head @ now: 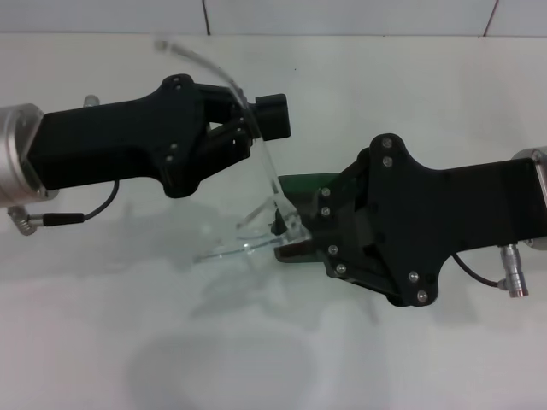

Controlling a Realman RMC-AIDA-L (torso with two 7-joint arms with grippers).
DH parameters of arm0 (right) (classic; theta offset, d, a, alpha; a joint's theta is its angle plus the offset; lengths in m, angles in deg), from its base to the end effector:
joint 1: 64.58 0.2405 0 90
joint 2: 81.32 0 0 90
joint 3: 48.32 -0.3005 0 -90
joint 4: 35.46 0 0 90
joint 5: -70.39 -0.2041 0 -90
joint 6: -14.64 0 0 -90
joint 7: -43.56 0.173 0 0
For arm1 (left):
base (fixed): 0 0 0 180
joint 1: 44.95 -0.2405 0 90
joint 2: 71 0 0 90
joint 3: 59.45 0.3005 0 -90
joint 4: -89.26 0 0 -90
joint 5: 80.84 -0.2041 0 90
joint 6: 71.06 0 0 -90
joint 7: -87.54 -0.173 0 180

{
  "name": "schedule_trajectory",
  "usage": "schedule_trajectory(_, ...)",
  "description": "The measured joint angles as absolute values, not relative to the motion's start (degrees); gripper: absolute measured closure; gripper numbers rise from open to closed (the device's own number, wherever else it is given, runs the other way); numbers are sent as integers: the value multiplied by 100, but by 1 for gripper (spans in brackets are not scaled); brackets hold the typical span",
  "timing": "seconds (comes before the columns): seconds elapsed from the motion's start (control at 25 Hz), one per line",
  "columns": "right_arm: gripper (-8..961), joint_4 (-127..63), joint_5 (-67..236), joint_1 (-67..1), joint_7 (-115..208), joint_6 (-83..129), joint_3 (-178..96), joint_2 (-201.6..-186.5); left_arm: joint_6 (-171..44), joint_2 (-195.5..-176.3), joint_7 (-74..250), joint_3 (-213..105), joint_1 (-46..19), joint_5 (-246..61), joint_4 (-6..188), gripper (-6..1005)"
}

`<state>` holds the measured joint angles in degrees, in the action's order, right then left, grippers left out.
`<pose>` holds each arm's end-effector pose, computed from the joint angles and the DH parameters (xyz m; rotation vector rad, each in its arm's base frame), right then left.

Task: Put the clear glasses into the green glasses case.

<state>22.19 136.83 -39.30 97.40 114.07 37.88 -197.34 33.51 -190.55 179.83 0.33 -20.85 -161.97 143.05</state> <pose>0.1335 0.2786 -0.0366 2.7254 0.7292 -1.3621 -0.1808 0.3092 -0.0052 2.7880 0.3779 1.3252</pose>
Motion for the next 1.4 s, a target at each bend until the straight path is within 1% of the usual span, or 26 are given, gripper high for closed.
schedule_trajectory(0.4, 905, 1912, 13683, -3912, 9597, 11314, 3752, -19739, 3708, -19053, 17926, 251, -2110, -16108, 14296, 918)
schedule_trajectory(1.4, 904, 1884, 13613, -3945, 9511, 11317, 3746, -19733, 3738, -19053, 17857, 203, -2148, -16072, 14200, 917)
